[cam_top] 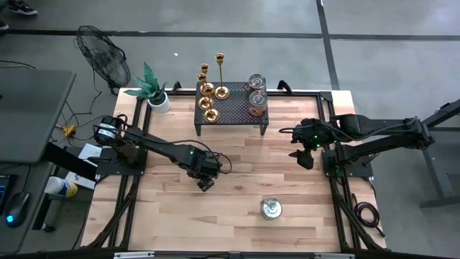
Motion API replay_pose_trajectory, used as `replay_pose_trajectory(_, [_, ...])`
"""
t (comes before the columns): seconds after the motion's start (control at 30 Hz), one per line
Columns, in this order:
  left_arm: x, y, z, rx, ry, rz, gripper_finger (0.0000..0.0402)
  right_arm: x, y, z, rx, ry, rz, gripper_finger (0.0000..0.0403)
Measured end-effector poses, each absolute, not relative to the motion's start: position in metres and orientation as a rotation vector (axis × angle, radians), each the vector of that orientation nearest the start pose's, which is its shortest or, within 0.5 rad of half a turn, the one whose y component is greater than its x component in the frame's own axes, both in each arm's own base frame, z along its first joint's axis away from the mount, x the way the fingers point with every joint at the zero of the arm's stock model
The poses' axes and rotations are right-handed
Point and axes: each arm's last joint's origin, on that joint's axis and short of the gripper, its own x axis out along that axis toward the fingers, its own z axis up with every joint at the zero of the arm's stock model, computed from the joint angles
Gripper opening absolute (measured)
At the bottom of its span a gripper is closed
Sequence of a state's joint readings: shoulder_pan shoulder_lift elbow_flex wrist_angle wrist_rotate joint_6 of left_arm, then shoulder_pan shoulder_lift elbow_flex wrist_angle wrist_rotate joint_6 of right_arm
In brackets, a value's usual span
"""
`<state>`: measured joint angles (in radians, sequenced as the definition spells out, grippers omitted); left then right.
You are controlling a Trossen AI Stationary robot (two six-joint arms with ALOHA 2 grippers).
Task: Pick & Place candle stick holders
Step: Put the brown scented candle on the shelf
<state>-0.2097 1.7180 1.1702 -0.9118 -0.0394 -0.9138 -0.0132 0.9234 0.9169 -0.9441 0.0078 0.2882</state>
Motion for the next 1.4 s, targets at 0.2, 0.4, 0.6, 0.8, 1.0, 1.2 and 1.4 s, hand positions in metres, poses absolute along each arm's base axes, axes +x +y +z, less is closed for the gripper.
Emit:
replay_pose_trajectory(0.2, [0.3065, -0.0639, 0.1950, -0.562, 1.365, 0.523, 0.0345, 0.1624, -0.0024, 0.2938, 0.268, 0.941, -0.157, 0.0266])
replay_pose_trajectory(0.4, [0.3076, -0.0638, 0.1965, -0.561, 1.356, 0.524, 0.0345, 0.1623, -0.0024, 0.2938, 0.267, 0.941, -0.158, 0.0268])
replay_pose_trajectory(0.6, [0.3077, -0.0639, 0.1967, -0.568, 1.354, 0.527, 0.0345, 0.1623, -0.0024, 0.2938, 0.262, 0.942, -0.152, 0.0267])
replay_pose_trajectory(0.8, [0.3077, -0.0639, 0.1968, -0.569, 1.354, 0.527, 0.0345, 0.1623, -0.0023, 0.2938, 0.263, 0.942, -0.149, 0.0266])
replay_pose_trajectory(1.0, [0.3077, -0.0639, 0.1969, -0.570, 1.353, 0.527, 0.0345, 0.1623, -0.0020, 0.2938, 0.250, 0.944, -0.133, 0.0268])
replay_pose_trajectory(1.2, [0.3076, -0.0642, 0.1972, -0.581, 1.358, 0.519, 0.0345, 0.1623, -0.0020, 0.2938, 0.250, 0.944, -0.133, 0.0266])
replay_pose_trajectory(1.4, [0.3100, -0.0648, 0.1976, -0.601, 1.335, 0.514, 0.0344, 0.1623, -0.0020, 0.2938, 0.249, 0.944, -0.133, 0.0267])
